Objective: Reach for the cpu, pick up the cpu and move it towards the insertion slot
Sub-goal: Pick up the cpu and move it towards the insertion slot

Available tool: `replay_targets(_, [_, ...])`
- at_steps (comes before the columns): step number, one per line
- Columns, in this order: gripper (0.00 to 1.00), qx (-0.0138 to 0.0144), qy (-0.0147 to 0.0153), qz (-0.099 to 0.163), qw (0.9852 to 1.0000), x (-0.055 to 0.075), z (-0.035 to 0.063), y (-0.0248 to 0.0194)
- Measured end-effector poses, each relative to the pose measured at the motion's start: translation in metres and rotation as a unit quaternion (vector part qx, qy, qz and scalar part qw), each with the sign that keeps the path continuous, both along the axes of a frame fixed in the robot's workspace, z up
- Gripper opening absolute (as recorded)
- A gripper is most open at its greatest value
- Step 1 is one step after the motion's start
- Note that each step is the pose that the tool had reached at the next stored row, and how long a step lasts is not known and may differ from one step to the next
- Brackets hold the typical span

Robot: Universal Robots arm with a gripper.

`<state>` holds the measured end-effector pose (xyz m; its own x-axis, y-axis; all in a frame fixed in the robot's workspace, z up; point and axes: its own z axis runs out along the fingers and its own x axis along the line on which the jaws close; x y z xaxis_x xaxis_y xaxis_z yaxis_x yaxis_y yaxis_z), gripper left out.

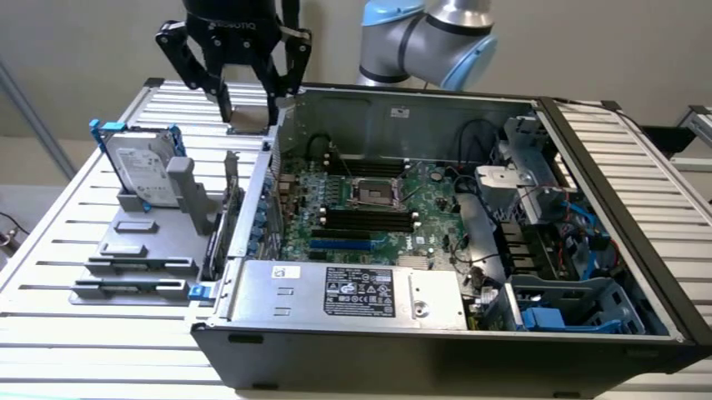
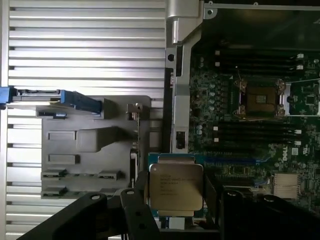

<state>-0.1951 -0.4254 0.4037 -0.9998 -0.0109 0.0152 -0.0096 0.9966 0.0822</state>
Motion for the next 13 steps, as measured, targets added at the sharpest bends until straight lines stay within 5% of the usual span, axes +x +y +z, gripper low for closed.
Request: replay_targets(13, [0.54, 0.0004, 0.0001, 0.0, 1.0, 0.059, 0.0, 0.0013])
